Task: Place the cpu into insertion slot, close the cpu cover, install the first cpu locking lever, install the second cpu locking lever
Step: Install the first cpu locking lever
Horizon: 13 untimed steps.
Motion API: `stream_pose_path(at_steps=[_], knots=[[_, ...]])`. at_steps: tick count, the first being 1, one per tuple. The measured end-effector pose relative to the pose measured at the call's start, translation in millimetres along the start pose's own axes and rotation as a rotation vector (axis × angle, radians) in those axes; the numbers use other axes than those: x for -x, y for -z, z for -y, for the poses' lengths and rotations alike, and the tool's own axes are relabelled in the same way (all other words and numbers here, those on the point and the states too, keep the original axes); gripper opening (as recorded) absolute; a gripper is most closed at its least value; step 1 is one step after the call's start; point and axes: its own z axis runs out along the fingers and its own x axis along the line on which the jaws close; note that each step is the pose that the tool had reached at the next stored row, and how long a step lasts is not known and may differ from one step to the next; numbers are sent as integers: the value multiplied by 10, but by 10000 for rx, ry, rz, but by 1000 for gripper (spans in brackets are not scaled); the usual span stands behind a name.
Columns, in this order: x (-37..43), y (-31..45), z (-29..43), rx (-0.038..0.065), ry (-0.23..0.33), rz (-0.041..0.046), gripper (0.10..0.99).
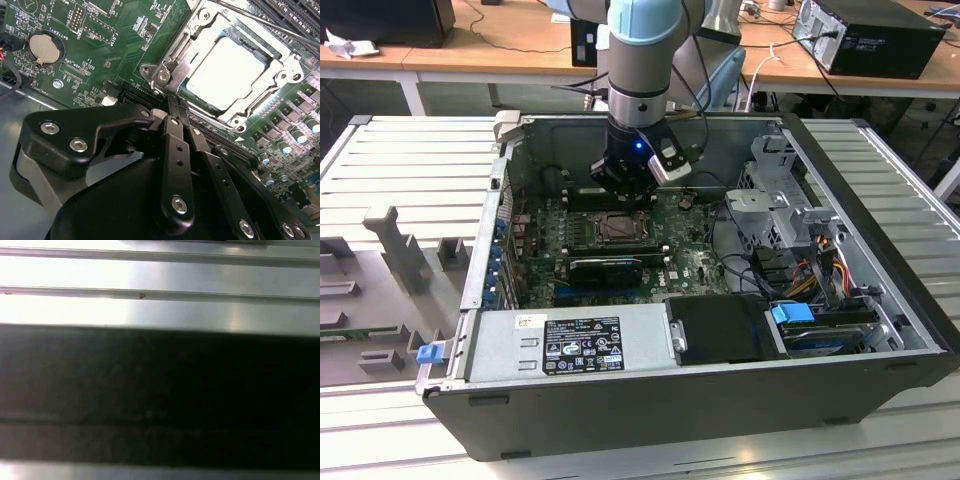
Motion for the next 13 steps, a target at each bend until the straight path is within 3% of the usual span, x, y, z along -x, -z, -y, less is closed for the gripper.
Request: stream_pose_path(at_steps=[5,8,13], knots=[[3,20,-3,64,1,9,106],[3,120,-9,61,1,4,106],[2,131,15,61,1,4,106]])
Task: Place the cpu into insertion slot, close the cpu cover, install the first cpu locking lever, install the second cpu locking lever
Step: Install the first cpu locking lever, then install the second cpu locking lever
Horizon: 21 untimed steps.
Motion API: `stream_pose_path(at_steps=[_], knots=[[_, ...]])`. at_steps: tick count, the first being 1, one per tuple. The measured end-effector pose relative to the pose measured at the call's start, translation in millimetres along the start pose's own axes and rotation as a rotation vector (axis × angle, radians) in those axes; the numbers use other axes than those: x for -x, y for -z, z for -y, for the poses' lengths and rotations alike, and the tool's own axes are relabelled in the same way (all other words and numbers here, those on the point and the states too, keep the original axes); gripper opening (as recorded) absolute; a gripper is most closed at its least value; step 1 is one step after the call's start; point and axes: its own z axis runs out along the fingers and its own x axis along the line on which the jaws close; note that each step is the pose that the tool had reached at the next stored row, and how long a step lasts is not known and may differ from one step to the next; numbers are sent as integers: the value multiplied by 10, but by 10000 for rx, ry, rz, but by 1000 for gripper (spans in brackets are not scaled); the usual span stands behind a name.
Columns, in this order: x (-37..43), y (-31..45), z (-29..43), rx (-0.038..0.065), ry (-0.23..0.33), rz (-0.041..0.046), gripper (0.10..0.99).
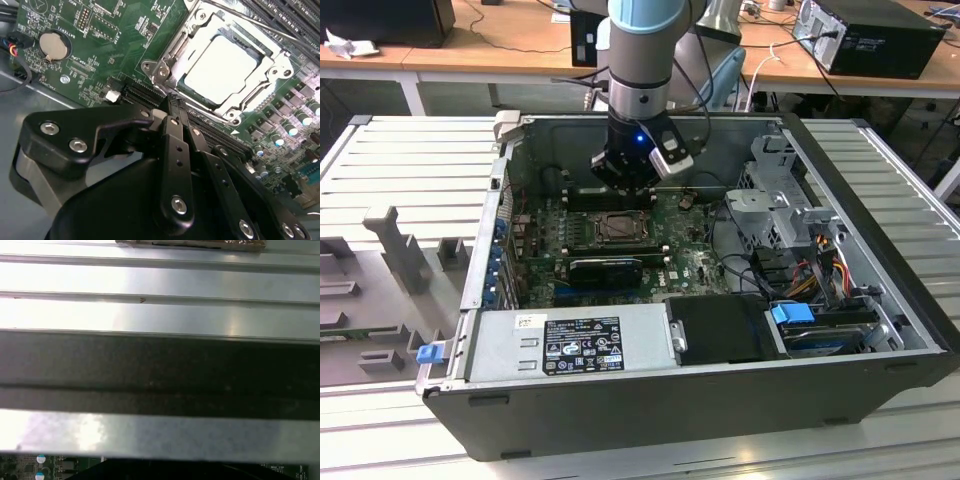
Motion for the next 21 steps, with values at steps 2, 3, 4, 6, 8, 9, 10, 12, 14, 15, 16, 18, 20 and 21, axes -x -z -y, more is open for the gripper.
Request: stream_pose_path(at_steps=[2,3,4,6,8,9,10,12,14,15,16,18,20,21], knots=[[0,0,8,1,-1,1,106],[0,0,10,1,-1,1,106],[0,1,13,0,-1,0,106],[-1,1,19,0,0,0,106],[-1,1,23,1,-1,1,106],[-1,1,25,1,-1,1,106],[-1,2,29,0,0,0,106],[-1,3,43,0,0,0,106],[-2,6,49,-1,-2,0,106],[-1,26,49,0,-1,0,106],[-1,34,48,2,0,1,106],[-1,35,54,1,1,0,106],[-2,35,58,1,0,0,106],[-2,35,62,1,-1,0,106]])
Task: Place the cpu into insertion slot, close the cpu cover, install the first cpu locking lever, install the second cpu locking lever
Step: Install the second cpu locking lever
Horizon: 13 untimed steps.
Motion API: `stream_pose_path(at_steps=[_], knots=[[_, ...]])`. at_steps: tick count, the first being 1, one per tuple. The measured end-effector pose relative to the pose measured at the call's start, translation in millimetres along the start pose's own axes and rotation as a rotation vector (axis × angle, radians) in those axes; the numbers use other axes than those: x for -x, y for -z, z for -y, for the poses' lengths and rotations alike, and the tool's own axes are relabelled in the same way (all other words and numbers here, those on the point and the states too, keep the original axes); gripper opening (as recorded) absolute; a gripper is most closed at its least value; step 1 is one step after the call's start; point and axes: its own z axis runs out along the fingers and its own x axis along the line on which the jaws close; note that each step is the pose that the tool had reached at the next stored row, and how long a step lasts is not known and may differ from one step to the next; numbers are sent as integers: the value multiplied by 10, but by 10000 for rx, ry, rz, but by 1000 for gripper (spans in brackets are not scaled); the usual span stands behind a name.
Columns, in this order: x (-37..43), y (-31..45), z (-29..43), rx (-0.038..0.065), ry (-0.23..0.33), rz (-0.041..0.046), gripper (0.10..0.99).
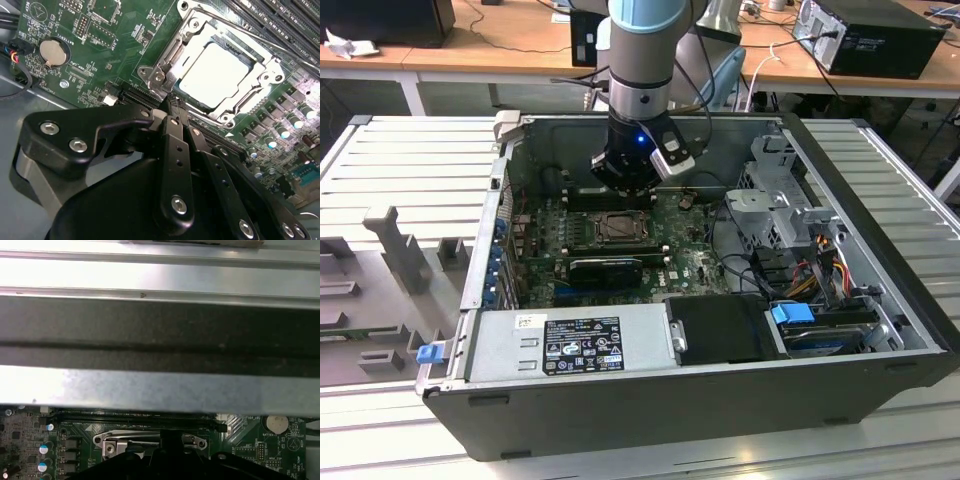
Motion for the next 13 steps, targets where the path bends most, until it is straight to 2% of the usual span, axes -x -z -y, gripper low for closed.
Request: stream_pose_path(at_steps=[13], knots=[[-2,15,64,-2,0,-1,106]])
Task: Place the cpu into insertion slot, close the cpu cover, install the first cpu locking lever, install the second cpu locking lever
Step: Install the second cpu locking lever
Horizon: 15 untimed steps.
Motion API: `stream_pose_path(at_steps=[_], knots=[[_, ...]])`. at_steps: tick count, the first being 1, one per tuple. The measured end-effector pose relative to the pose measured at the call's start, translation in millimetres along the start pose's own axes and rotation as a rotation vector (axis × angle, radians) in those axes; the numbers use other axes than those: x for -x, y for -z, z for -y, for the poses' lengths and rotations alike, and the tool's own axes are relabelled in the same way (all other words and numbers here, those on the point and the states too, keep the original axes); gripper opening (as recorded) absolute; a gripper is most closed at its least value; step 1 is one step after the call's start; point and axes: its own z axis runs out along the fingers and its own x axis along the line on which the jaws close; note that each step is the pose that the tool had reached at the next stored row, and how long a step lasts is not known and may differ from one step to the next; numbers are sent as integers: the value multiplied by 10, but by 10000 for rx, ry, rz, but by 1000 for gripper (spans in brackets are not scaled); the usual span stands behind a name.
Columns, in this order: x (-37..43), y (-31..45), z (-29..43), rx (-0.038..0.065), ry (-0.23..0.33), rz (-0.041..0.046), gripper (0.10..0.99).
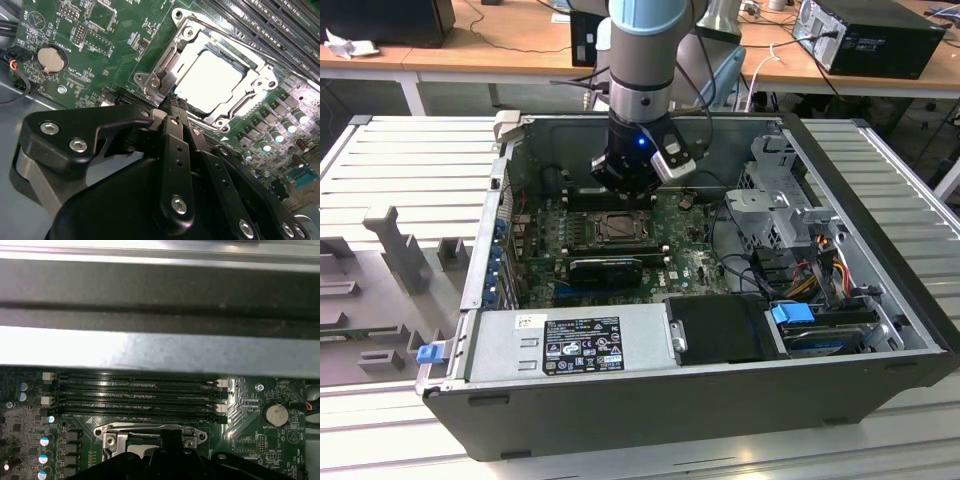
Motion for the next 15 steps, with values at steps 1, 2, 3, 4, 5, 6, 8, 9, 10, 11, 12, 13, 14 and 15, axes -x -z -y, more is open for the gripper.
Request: stream_pose_path(at_steps=[1,2,3,4,5,6,8,9,10,11,12,13,14,15], knots=[[0,7,0,1,1,0,106],[1,15,-1,1,1,0,106],[1,38,-2,2,1,1,106],[2,56,-3,1,1,0,106],[2,60,2,3,4,1,106],[2,61,10,3,3,1,106],[-1,65,63,4,0,1,106],[-2,67,95,1,1,1,106],[-3,69,139,-21,2,-1,106],[-5,70,174,-39,1,-1,106],[-6,71,206,-51,1,-1,106],[-7,73,253,-70,1,-2,106],[-8,74,278,-74,3,-2,106],[-8,75,291,-76,2,-2,106]])
